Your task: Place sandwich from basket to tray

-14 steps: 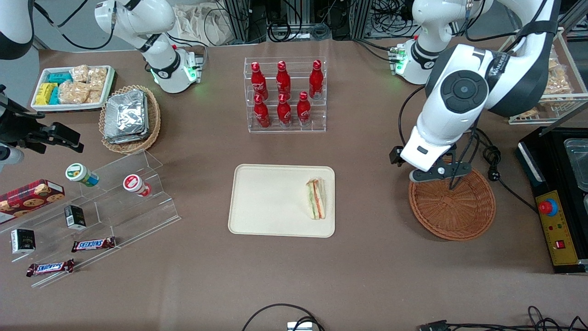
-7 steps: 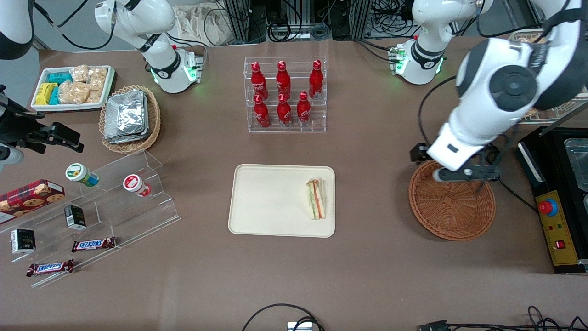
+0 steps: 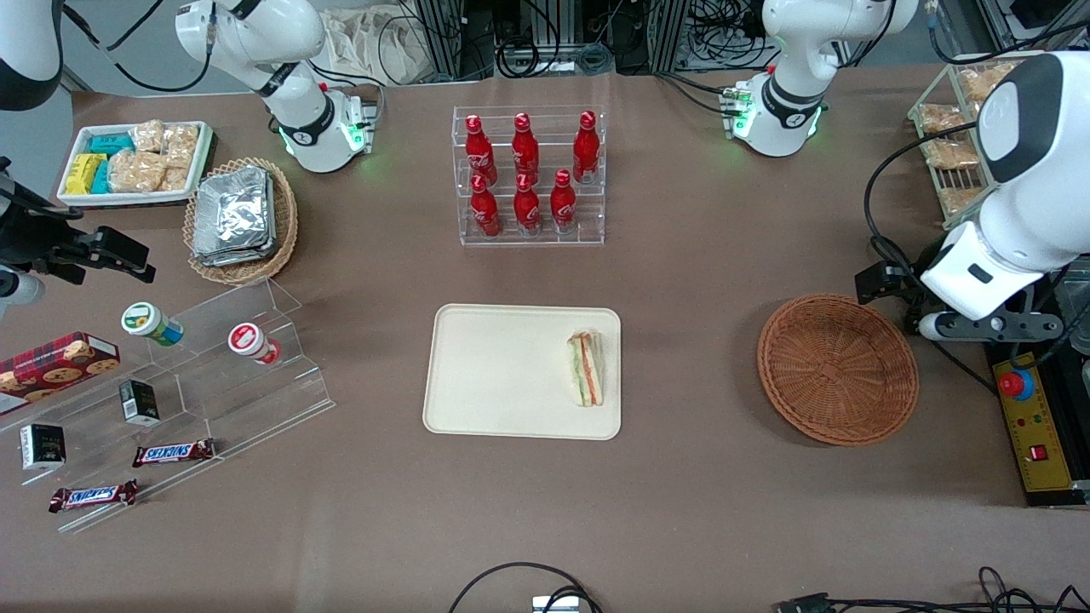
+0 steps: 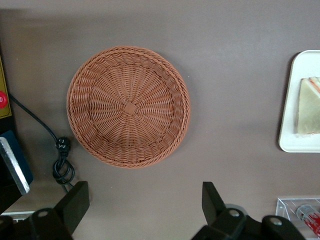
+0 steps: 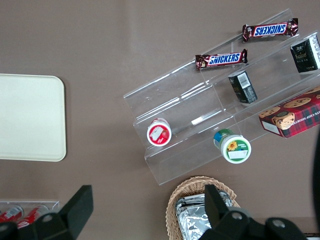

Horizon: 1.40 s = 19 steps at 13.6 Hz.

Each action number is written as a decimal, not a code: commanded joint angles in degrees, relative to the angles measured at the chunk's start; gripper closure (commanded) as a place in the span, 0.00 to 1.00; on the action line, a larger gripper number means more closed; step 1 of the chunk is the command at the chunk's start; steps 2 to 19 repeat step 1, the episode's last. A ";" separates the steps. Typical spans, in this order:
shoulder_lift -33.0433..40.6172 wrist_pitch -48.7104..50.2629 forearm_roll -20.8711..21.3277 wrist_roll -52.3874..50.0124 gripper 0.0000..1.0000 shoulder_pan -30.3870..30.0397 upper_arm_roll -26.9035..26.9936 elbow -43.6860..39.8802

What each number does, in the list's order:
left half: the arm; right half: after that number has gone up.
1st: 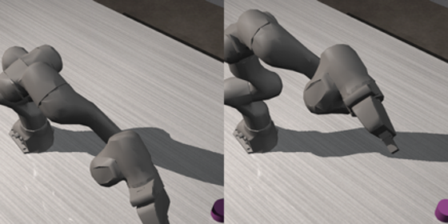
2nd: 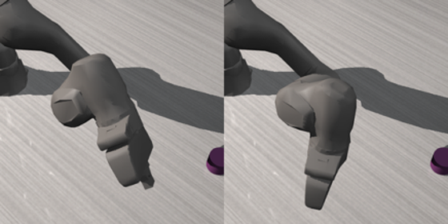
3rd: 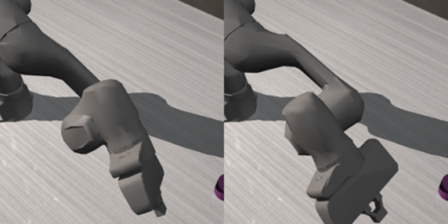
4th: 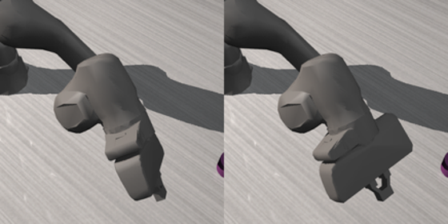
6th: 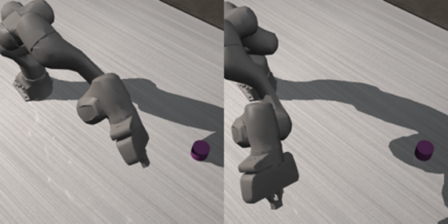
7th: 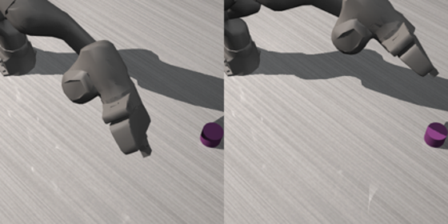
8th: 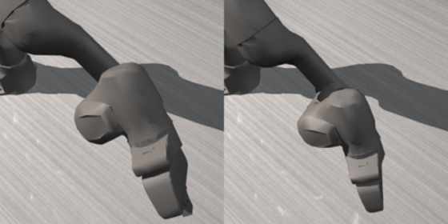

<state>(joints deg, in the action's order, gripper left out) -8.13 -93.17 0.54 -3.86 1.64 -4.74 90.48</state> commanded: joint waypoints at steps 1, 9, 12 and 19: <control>-4.44 3.78 -0.37 0.17 0.00 1.35 0.78 -7.43; -4.44 3.78 -0.37 0.17 0.00 1.35 0.78 -7.43; -4.44 3.78 -0.37 0.17 0.00 1.35 0.78 -7.43; -4.44 3.78 -0.37 0.17 0.00 1.35 0.78 -7.43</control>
